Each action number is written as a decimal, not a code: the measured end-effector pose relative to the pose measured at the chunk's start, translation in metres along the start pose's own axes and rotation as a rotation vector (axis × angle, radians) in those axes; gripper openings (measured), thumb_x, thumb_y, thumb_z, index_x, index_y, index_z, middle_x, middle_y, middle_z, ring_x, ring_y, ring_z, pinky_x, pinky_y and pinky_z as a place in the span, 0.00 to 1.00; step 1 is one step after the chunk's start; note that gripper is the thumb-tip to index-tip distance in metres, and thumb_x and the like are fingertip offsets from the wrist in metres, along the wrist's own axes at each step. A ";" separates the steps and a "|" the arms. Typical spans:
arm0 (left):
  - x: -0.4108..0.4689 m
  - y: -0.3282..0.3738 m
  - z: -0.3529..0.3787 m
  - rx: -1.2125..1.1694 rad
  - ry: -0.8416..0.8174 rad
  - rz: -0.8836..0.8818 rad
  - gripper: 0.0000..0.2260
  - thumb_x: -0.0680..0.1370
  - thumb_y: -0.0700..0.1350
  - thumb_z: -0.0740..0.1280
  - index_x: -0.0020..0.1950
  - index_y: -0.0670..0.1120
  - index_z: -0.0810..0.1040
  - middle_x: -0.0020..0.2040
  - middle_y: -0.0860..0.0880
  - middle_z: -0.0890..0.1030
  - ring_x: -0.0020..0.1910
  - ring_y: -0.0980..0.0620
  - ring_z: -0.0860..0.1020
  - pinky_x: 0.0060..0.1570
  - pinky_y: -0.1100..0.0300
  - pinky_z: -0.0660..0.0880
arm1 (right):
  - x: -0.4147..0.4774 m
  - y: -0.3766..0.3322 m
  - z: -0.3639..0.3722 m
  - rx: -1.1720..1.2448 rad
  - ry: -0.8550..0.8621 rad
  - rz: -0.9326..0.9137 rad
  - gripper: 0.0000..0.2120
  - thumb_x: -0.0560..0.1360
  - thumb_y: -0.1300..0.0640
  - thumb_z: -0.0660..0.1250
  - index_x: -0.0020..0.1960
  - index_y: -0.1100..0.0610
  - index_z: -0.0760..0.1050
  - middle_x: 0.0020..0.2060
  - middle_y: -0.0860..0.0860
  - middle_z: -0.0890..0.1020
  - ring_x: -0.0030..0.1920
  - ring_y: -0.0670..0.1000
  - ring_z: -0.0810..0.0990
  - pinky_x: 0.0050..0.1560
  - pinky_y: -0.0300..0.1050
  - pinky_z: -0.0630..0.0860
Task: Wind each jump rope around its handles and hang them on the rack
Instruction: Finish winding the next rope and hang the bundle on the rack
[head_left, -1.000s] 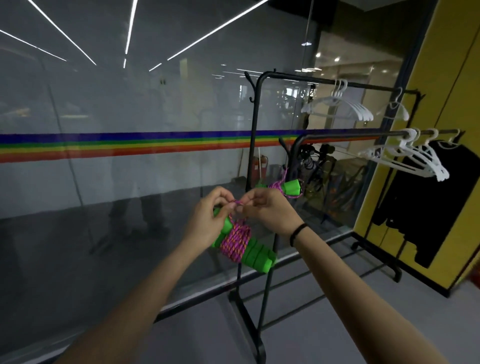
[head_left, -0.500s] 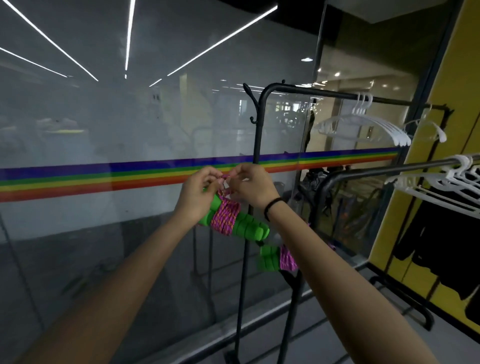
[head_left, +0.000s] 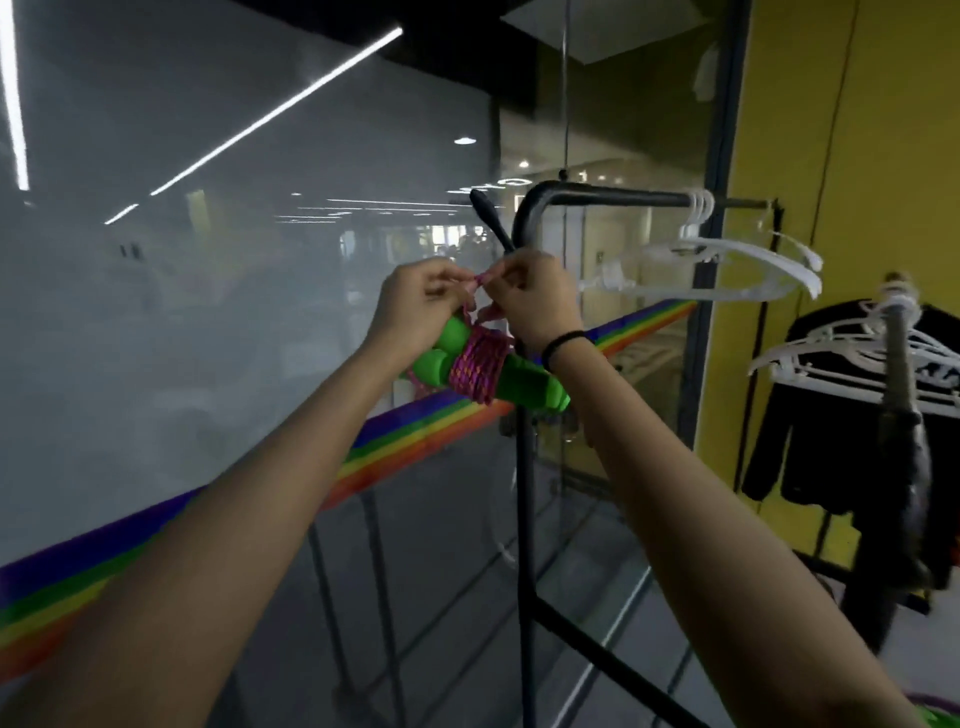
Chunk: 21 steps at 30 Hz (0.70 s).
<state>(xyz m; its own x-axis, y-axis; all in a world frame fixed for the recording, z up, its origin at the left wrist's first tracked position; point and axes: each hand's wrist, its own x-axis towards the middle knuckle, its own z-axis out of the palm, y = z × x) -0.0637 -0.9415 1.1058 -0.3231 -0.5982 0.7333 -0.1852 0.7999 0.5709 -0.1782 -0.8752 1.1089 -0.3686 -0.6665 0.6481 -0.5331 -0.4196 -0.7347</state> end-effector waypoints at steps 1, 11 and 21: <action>0.011 -0.003 0.004 -0.010 -0.030 0.011 0.05 0.74 0.40 0.68 0.49 0.42 0.80 0.42 0.46 0.81 0.41 0.52 0.81 0.48 0.62 0.76 | 0.007 0.005 -0.001 -0.005 0.038 0.004 0.08 0.74 0.64 0.64 0.37 0.57 0.73 0.33 0.52 0.80 0.24 0.42 0.79 0.25 0.35 0.76; 0.020 -0.042 0.040 -0.138 -0.153 -0.004 0.05 0.73 0.40 0.69 0.49 0.43 0.81 0.43 0.46 0.82 0.43 0.52 0.81 0.49 0.62 0.77 | -0.002 0.047 -0.004 -0.077 0.234 0.074 0.03 0.71 0.62 0.70 0.41 0.61 0.77 0.32 0.51 0.80 0.25 0.39 0.79 0.27 0.36 0.79; -0.038 -0.006 0.013 -0.128 0.041 -0.140 0.07 0.74 0.41 0.68 0.49 0.40 0.81 0.43 0.45 0.82 0.43 0.53 0.81 0.48 0.66 0.77 | -0.040 0.014 -0.015 -0.066 0.163 -0.028 0.02 0.73 0.61 0.65 0.44 0.58 0.76 0.36 0.47 0.78 0.37 0.44 0.76 0.38 0.36 0.74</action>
<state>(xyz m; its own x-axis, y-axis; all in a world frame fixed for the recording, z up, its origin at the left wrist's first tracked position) -0.0624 -0.9230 1.0701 -0.2640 -0.7066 0.6565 -0.1054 0.6977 0.7086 -0.1829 -0.8453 1.0759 -0.4684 -0.5444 0.6959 -0.5915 -0.3919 -0.7046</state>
